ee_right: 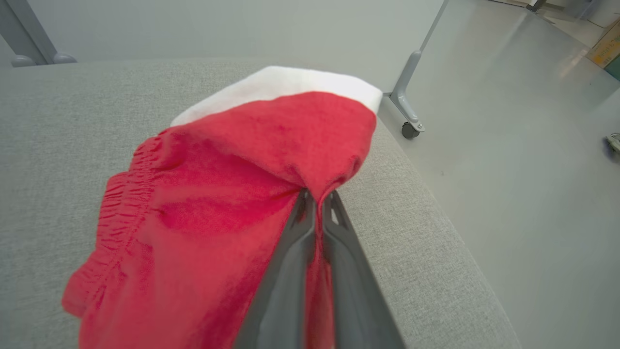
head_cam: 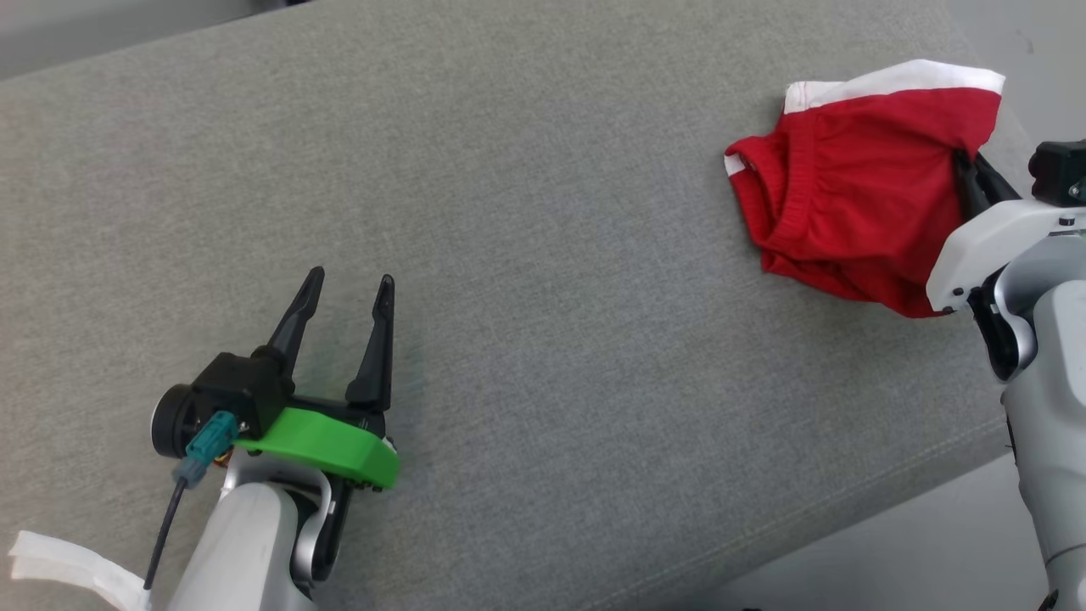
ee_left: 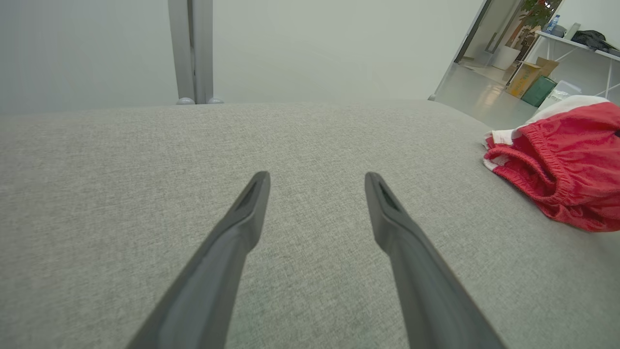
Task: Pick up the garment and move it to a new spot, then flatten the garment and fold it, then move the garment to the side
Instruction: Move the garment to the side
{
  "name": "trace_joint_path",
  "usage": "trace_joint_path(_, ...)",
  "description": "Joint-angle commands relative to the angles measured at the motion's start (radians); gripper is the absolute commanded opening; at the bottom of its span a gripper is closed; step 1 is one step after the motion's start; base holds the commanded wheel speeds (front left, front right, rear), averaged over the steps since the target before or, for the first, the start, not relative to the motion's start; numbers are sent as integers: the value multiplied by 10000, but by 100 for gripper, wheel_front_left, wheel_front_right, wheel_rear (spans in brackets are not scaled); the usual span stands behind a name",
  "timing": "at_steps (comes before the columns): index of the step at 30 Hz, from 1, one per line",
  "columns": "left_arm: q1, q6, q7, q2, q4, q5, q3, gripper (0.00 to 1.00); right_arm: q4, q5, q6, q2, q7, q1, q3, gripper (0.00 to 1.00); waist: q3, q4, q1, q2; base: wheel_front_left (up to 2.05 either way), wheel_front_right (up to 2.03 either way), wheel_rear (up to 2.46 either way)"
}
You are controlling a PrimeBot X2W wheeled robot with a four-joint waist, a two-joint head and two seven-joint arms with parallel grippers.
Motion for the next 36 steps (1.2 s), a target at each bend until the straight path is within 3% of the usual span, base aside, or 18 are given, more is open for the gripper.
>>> trace_joint_path(1,-169,-18,56,134,-59,8,7,100,65,-34,-15,-4,-125,-206,-52,0,700,-586,0,-1,0,0,0)
trace_joint_path(11,-300,129,171,241,-354,-136,28,100,708,-319,-15,-418,-489,-1444,181,0,1075,158,0,-1,0,0,0)
trace_joint_path(24,-512,237,-18,149,-479,-223,-43,100,2869,-664,-15,-2130,-806,-2968,-743,0,1735,1434,0,-1,0,0,0)
trace_joint_path(25,-506,246,-23,148,-471,-227,-38,100,2963,-728,-15,-2160,-888,-2976,-893,19,1751,1466,0,-1,0,0,0)
trace_joint_path(26,-510,261,-28,150,-458,-238,-38,100,3055,-865,-15,-2213,-1038,-2955,-1069,93,1770,1502,0,-1,0,0,0)
trace_joint_path(27,-516,264,-54,150,-447,-245,-42,100,3124,-978,-15,-2232,-1148,-2927,-1188,100,1780,1526,0,-1,0,0,0)
trace_joint_path(36,-513,315,-214,101,-235,-347,2,100,3082,-1834,-15,-1715,-2088,-2952,-1718,100,1481,1597,0,-1,0,0,0)
